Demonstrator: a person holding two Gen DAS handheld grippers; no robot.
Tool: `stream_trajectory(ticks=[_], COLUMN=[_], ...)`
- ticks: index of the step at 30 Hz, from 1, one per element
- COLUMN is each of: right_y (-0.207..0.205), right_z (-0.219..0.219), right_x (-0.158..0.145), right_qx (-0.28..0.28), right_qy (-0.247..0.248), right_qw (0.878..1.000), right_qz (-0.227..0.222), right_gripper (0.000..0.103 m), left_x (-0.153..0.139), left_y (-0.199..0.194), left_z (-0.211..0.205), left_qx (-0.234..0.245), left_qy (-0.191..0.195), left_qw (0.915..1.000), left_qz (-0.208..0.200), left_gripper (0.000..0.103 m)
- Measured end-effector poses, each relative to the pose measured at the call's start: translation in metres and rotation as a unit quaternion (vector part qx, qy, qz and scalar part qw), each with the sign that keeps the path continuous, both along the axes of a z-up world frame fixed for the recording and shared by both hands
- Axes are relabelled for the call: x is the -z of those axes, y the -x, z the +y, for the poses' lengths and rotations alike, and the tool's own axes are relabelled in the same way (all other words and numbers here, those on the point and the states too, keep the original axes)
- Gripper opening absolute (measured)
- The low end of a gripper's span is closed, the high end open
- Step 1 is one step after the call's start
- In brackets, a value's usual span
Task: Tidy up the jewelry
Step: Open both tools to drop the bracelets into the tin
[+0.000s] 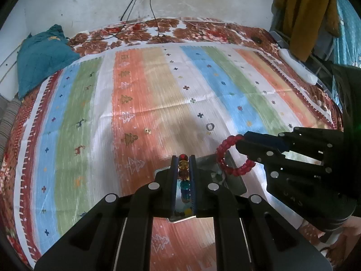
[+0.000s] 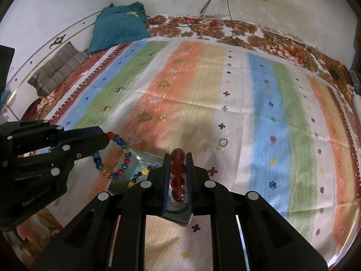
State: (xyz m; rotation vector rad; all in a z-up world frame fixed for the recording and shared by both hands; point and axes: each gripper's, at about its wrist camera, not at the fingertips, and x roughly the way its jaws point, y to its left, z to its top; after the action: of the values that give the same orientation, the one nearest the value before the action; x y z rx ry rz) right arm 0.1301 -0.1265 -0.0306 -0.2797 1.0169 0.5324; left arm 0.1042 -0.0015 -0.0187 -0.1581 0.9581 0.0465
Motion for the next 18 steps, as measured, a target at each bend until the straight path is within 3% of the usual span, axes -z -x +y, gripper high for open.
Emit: stream_trajectory(ticks=[9,12,18], right_y=[-0.005,-0.006,-0.016], right_z=[-0.003,-0.005,-0.015], right_x=[0.004,0.002,0.010], right_qx=[0.011,0.019,0.037], right_qy=[0.004,0.005,0.014], right_qw=[1.000,1.000,0.999], right_qz=[0.008,0.000,0.014], right_gripper=[0.015,0.035,0.036], left_x=[0.004,0.005,0.008], left_y=[-0.001,-0.002,-0.003], left_z=[-0.001,0.005,0.016], left_qx=[-0.010,-0.025,-0.039], left_qy=[-0.002,-0.007,-0.005], left_qw=[0.9999,0.9995,0.9990], left_qz=[0.013,0.017,0.023], left_gripper=[0.012,0.015,0.016])
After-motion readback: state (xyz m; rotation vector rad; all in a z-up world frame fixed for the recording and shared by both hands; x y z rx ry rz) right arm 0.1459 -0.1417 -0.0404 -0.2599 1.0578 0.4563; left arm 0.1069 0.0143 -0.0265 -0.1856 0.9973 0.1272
